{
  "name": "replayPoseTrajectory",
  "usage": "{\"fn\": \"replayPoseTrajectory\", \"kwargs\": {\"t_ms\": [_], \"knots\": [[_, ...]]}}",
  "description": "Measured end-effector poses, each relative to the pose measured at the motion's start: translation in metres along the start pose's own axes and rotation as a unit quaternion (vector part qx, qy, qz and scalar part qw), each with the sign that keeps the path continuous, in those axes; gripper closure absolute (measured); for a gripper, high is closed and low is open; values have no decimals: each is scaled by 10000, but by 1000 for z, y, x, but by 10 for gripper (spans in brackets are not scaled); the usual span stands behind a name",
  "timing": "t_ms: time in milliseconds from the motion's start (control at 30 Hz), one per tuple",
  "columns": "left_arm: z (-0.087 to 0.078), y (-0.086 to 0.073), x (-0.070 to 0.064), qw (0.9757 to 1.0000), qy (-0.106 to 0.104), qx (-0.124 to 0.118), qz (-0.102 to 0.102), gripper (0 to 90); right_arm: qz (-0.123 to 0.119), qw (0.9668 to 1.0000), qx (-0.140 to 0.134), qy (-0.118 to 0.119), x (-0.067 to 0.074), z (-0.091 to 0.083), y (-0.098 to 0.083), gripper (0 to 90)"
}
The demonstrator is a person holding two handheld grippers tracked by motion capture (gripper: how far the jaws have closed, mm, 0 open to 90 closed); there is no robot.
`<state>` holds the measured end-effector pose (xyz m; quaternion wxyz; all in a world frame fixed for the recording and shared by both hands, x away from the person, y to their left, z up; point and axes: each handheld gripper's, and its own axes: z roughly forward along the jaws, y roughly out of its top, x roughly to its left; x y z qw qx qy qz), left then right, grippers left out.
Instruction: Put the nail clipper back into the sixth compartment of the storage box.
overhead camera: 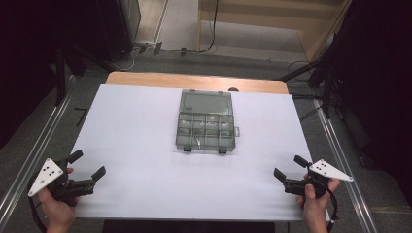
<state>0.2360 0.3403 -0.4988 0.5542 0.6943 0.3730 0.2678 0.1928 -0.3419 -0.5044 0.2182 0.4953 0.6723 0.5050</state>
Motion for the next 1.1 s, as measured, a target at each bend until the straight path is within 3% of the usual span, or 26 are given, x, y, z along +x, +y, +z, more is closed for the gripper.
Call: {"fn": "replayPoseTrajectory", "kwargs": {"t_ms": [400,1100], "knots": [[0,0,0,10000,10,-7,-11,0,174,9995,-135,-234,-18,-22,-10,0],[1,0,0,10000,-10,3,10,0,170,9995,-62,-257,-21,-19,-15,0]]}}
